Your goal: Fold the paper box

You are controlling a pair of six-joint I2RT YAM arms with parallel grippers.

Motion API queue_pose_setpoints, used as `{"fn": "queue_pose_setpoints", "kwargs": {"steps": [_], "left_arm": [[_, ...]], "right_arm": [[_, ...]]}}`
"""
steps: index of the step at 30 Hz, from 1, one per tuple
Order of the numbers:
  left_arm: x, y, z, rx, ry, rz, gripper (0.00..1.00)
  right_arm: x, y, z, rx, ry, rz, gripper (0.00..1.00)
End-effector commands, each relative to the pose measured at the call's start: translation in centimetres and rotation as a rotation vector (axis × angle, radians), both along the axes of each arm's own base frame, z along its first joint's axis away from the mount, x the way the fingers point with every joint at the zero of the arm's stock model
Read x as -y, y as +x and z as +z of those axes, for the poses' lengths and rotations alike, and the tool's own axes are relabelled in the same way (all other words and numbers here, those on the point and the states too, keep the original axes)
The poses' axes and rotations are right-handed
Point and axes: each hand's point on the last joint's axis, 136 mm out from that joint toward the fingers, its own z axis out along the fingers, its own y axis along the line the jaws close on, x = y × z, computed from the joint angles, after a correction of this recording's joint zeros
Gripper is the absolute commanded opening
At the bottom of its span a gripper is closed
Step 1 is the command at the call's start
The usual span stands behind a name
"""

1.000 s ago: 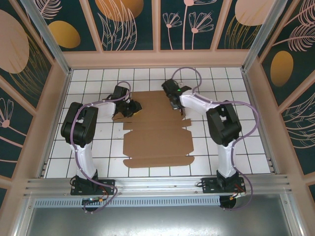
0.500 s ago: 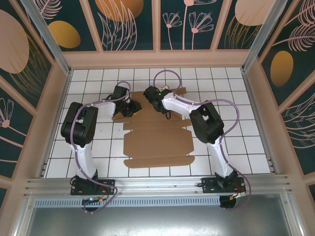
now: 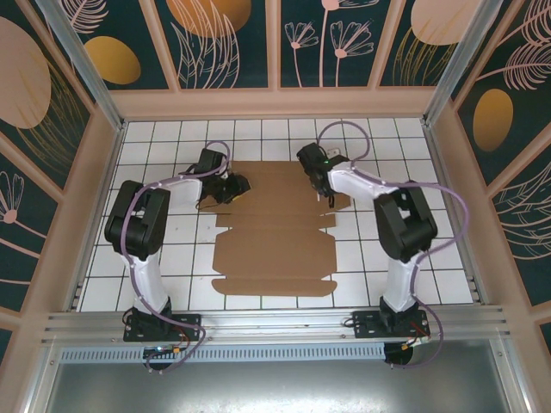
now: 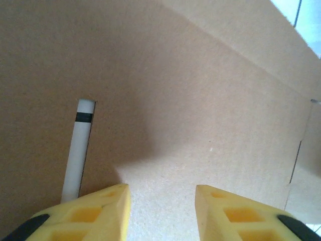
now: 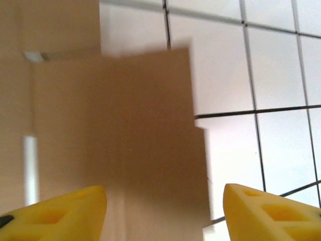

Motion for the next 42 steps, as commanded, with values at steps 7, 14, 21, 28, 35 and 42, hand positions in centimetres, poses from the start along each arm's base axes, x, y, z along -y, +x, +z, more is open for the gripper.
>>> {"fn": "queue_pose_setpoints", "kwargs": {"steps": [7, 14, 21, 28, 35, 42], "left_arm": [[-4.9, 1.4, 12.4, 0.312, 0.085, 0.091, 0.88], [-9.2, 3.9, 8.2, 0.209, 0.134, 0.132, 0.88], [-7.3, 10.0, 6.1, 0.184, 0.18, -0.061, 0.86], [-7.4, 12.8, 3.7, 0.137, 0.155, -0.094, 0.84], [-7.3, 13.3, 2.5, 0.117, 0.129, -0.069, 0.82], [-6.8, 13.2, 1.4, 0.092, 0.099, -0.084, 0.8]], "right_arm": [[-10.1, -0.3, 7.5, 0.141, 0.47, 0.314, 0.72], [-16.2, -2.7, -1.1, -0.095, 0.562, 0.445, 0.71], [-16.5, -0.8, -5.0, -0.202, 0.527, 0.448, 0.7], [-16.3, 2.6, -5.3, -0.185, 0.431, 0.391, 0.73], [-17.1, 4.4, -7.9, -0.234, 0.391, 0.358, 0.85], [-15.6, 3.0, -12.2, -0.315, 0.276, 0.338, 0.83]]}}
